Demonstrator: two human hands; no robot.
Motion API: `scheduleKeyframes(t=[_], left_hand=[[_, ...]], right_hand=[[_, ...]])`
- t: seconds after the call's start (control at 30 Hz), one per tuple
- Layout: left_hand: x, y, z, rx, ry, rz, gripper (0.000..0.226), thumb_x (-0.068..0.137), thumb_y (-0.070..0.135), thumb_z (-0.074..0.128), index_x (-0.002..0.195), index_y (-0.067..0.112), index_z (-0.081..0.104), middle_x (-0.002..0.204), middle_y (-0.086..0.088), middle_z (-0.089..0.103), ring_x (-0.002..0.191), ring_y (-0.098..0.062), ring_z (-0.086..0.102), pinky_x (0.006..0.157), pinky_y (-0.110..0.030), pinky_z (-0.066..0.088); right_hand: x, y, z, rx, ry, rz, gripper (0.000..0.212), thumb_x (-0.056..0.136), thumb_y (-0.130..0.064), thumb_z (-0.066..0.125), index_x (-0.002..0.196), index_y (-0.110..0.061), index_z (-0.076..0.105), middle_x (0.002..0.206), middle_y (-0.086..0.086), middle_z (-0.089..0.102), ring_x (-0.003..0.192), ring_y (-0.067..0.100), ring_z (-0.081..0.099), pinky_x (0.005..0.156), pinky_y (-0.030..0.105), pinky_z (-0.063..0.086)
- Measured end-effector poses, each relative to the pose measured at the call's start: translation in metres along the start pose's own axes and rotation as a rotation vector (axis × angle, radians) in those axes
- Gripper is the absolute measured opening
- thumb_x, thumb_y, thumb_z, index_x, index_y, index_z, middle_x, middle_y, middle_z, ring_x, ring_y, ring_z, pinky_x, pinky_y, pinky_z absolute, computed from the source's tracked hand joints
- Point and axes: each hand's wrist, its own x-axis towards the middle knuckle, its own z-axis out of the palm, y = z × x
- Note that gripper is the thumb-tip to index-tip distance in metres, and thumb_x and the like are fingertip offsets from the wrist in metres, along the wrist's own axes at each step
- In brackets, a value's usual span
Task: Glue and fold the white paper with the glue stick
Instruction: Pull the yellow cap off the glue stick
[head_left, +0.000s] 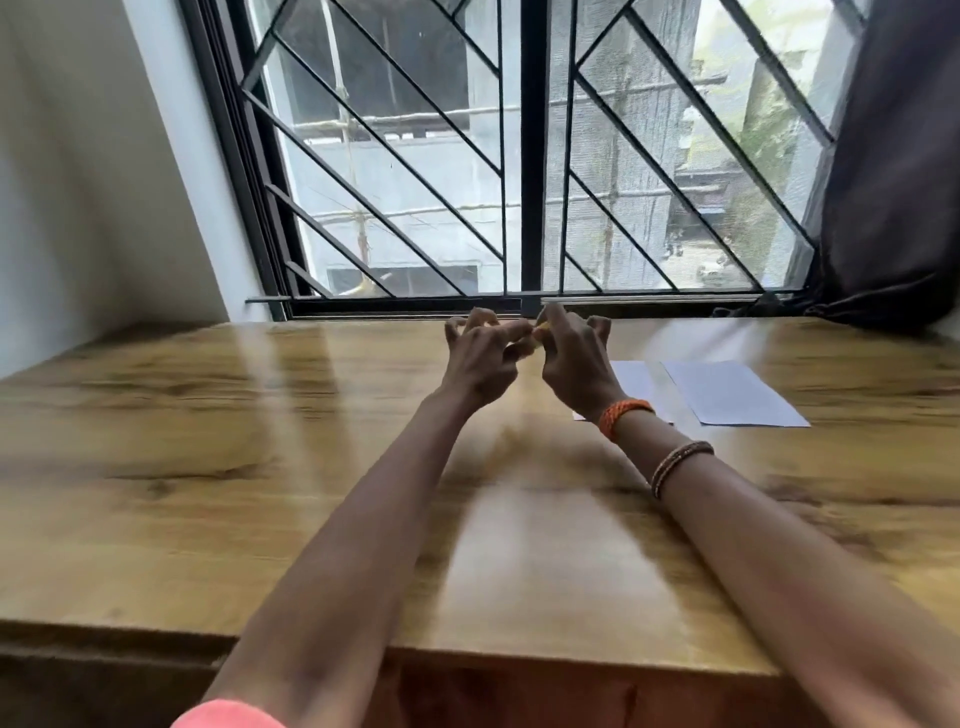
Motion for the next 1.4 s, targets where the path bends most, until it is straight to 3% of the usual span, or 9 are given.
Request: scheduleKeyframes(t=[0.07,0.23,0.4,0.57,0.7,0.87,0.97,1.13,1.4], left_hand=[[0.001,-0.005,0.004,-0.008,-0.035,-0.018,0.022,0.09,0.023,0.05,0.107,0.031,0.062,0.1,-0.001,0.067,0.116,-0.022,0.039,0.08,-0.033,0.013],[-0.014,-0.015,0.011,0.154,0.056,0.065,0.021,0.088,0.022,0.053,0.105,0.03,0.063,0.097,0.002,0.068,0.111,-0.023,0.048,0.088,-0.036,0.014],[-0.028,-0.021,0.016,0.294,0.183,0.14,0.013,0.08,0.03,0.061,0.092,0.028,0.066,0.088,0.007,0.072,0.102,-0.024,0.057,0.09,-0.039,0.016],[-0.03,-0.014,0.019,0.379,0.292,0.21,0.011,0.076,0.036,0.062,0.079,0.025,0.064,0.072,0.009,0.068,0.097,-0.021,0.062,0.092,-0.039,0.019],[-0.029,-0.011,0.021,0.379,0.282,0.203,0.01,0.077,0.03,0.058,0.082,0.026,0.066,0.076,0.009,0.07,0.099,-0.019,0.061,0.092,-0.038,0.018],[-0.028,-0.011,0.021,0.268,0.214,0.196,0.011,0.076,0.019,0.061,0.081,0.025,0.069,0.075,0.007,0.073,0.1,-0.021,0.062,0.09,-0.037,0.015],[-0.03,-0.012,0.018,0.275,0.212,0.183,0.008,0.075,0.02,0.064,0.08,0.025,0.07,0.076,0.007,0.073,0.1,-0.022,0.062,0.089,-0.036,0.015],[-0.031,-0.009,0.015,0.334,0.227,0.224,0.014,0.075,0.028,0.065,0.087,0.028,0.071,0.08,0.009,0.073,0.099,-0.022,0.061,0.089,-0.036,0.016],[-0.031,-0.01,0.019,0.324,0.252,0.219,0.009,0.078,0.023,0.063,0.084,0.025,0.069,0.078,0.008,0.072,0.1,-0.021,0.058,0.089,-0.037,0.017]], right_hand=[[-0.001,0.004,0.002,-0.052,-0.042,-0.06,0.019,0.076,0.004,0.048,0.092,-0.007,0.053,0.075,0.011,0.063,0.076,0.03,0.059,0.064,0.031,0.01],[-0.01,0.005,0.003,-0.084,-0.13,-0.099,0.016,0.082,-0.004,0.051,0.097,-0.008,0.051,0.079,0.008,0.062,0.084,0.03,0.057,0.07,0.032,0.013],[-0.018,-0.002,0.003,0.196,-0.199,0.177,0.022,0.097,-0.029,0.046,0.106,-0.01,0.043,0.081,0.004,0.057,0.076,0.025,0.052,0.08,0.034,0.024],[-0.018,-0.002,0.002,0.31,-0.176,0.327,0.015,0.098,-0.027,0.046,0.094,-0.014,0.042,0.083,0.006,0.057,0.077,0.023,0.048,0.079,0.034,0.025],[-0.019,0.0,0.002,0.26,-0.141,0.22,0.009,0.092,-0.011,0.052,0.088,-0.013,0.044,0.075,0.005,0.057,0.073,0.026,0.053,0.075,0.035,0.025],[-0.017,0.002,-0.004,0.02,-0.142,0.024,0.02,0.078,-0.001,0.055,0.095,-0.011,0.053,0.081,0.007,0.063,0.09,0.028,0.055,0.067,0.032,0.011],[-0.018,0.004,-0.009,0.047,-0.167,0.055,0.019,0.084,-0.013,0.06,0.102,-0.012,0.054,0.092,0.006,0.065,0.093,0.026,0.057,0.074,0.033,0.017],[-0.02,0.01,-0.007,0.157,-0.224,0.225,0.032,0.092,-0.042,0.053,0.101,-0.011,0.056,0.08,0.004,0.067,0.082,0.024,0.061,0.078,0.033,0.022],[-0.02,0.004,-0.011,0.014,-0.171,0.048,0.016,0.083,-0.01,0.06,0.098,-0.013,0.056,0.091,0.007,0.066,0.094,0.028,0.057,0.076,0.035,0.02]])
